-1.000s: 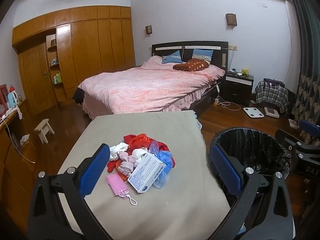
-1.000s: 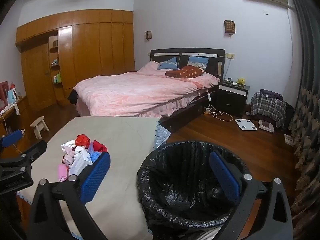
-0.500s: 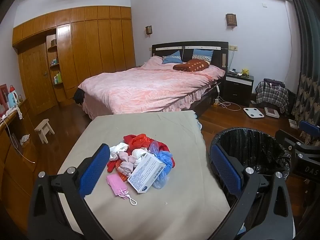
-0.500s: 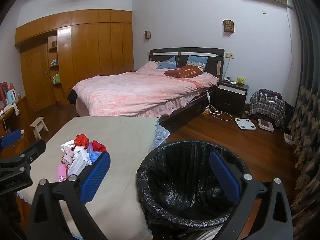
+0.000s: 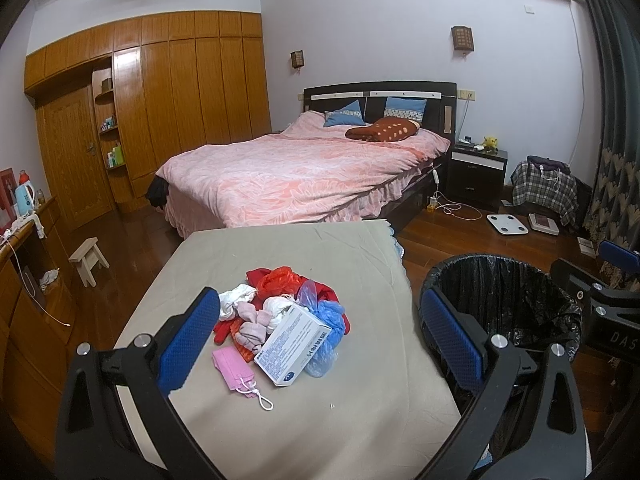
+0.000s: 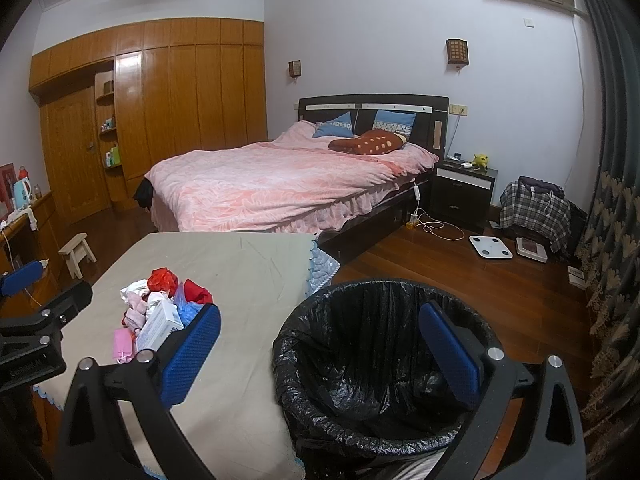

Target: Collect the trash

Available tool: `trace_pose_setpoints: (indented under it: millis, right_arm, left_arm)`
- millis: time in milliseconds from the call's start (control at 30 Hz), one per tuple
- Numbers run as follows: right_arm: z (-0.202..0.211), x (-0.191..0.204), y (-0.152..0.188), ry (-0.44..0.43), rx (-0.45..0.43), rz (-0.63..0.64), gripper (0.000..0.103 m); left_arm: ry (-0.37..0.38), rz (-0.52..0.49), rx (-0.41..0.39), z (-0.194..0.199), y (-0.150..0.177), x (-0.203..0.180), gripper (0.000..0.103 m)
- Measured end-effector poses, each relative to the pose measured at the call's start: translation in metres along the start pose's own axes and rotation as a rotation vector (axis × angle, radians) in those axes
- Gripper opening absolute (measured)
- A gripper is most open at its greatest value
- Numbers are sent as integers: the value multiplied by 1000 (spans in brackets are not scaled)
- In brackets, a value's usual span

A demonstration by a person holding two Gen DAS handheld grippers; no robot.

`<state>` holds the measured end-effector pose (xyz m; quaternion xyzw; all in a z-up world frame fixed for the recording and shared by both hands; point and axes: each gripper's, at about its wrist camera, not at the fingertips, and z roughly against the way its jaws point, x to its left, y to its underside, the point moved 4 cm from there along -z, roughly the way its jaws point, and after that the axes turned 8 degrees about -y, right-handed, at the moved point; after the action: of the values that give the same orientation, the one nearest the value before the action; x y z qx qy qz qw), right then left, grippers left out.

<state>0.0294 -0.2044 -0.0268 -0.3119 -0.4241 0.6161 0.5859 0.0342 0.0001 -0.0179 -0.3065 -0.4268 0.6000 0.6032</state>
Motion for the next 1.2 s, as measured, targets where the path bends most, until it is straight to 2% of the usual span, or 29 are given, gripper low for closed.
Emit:
trace_pose_setpoints:
  millis: [1200]
  right_arm:
    - [-1, 0, 2, -1, 6, -2, 97]
  left_arm:
    - [-1, -1, 2, 0, 0, 0, 98]
